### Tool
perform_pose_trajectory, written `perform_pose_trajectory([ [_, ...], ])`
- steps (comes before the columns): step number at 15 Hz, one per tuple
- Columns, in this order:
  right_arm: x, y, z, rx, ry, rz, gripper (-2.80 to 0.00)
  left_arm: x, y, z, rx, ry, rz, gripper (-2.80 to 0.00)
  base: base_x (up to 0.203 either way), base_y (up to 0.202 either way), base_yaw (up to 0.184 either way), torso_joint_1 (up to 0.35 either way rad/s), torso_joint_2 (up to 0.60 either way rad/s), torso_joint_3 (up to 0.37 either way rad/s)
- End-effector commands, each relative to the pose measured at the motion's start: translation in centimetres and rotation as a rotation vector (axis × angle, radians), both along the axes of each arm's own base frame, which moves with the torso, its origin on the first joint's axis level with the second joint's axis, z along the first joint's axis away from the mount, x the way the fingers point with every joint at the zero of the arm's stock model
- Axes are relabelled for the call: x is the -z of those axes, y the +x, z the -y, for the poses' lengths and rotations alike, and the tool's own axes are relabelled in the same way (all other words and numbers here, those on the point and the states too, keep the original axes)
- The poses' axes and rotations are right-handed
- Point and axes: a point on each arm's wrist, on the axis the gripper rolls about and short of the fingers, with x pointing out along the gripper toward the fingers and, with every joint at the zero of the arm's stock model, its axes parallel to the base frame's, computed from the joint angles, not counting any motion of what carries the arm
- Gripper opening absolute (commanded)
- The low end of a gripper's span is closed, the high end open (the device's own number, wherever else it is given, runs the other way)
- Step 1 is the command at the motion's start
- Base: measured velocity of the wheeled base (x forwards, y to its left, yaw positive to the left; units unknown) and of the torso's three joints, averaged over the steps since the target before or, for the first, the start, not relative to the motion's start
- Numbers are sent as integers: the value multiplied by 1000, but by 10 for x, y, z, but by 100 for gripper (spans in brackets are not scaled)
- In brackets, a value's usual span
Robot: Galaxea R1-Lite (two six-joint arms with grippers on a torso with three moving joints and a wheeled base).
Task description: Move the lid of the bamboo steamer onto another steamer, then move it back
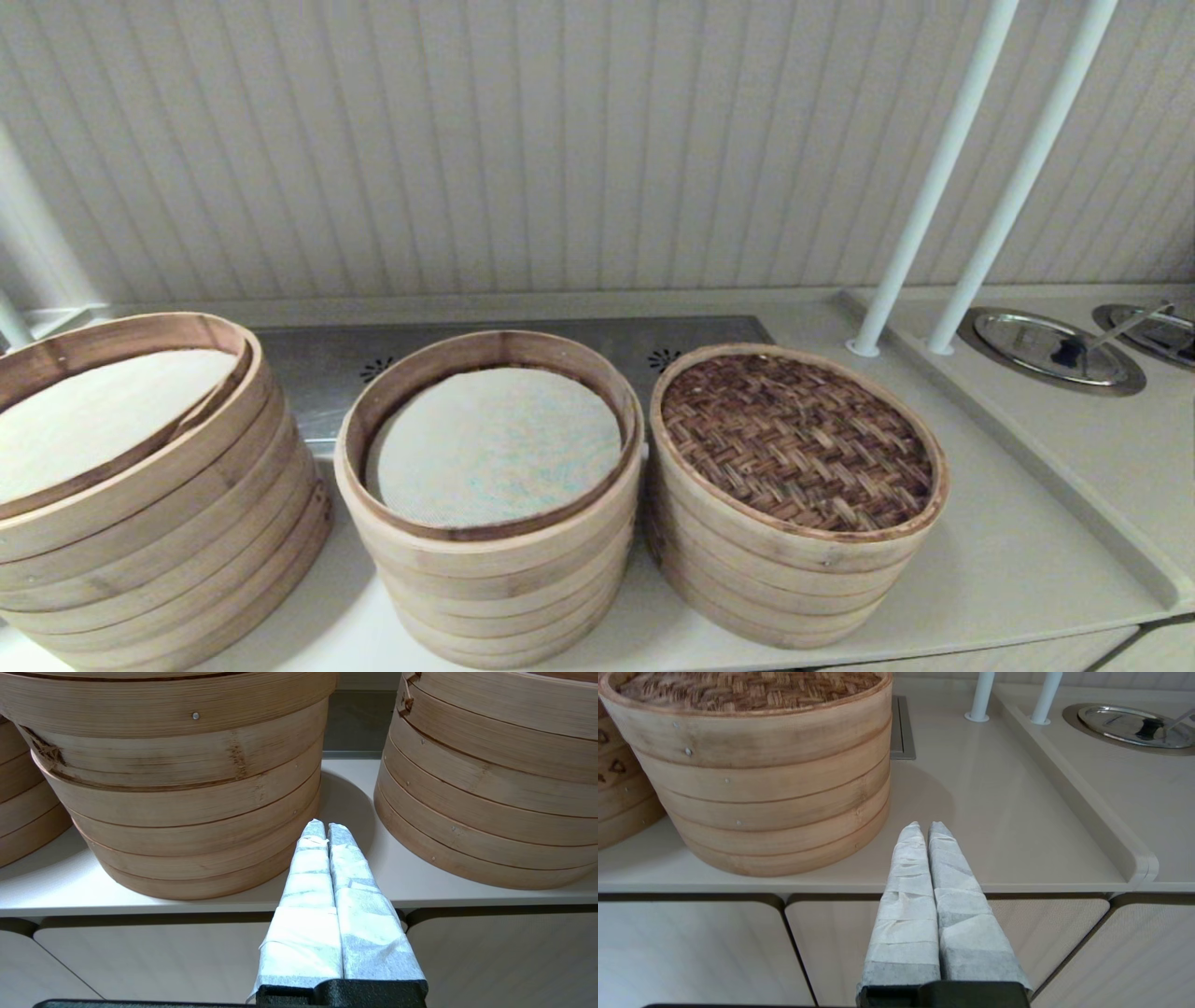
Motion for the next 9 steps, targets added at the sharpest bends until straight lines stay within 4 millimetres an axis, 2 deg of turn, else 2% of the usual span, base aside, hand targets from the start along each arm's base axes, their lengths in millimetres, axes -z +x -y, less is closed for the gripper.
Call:
perform_pose_trajectory([
  [1, 1, 0, 0, 4, 14, -3, -280, 0, 0, 0, 0, -3, -1, -280, 0, 0, 0, 0, 0, 0],
  [9, 1, 0, 0, 7, 28, -2, -280, 0, 1, 0, -2, -6, 13, -280, 0, 0, 0, 0, 0, 0],
])
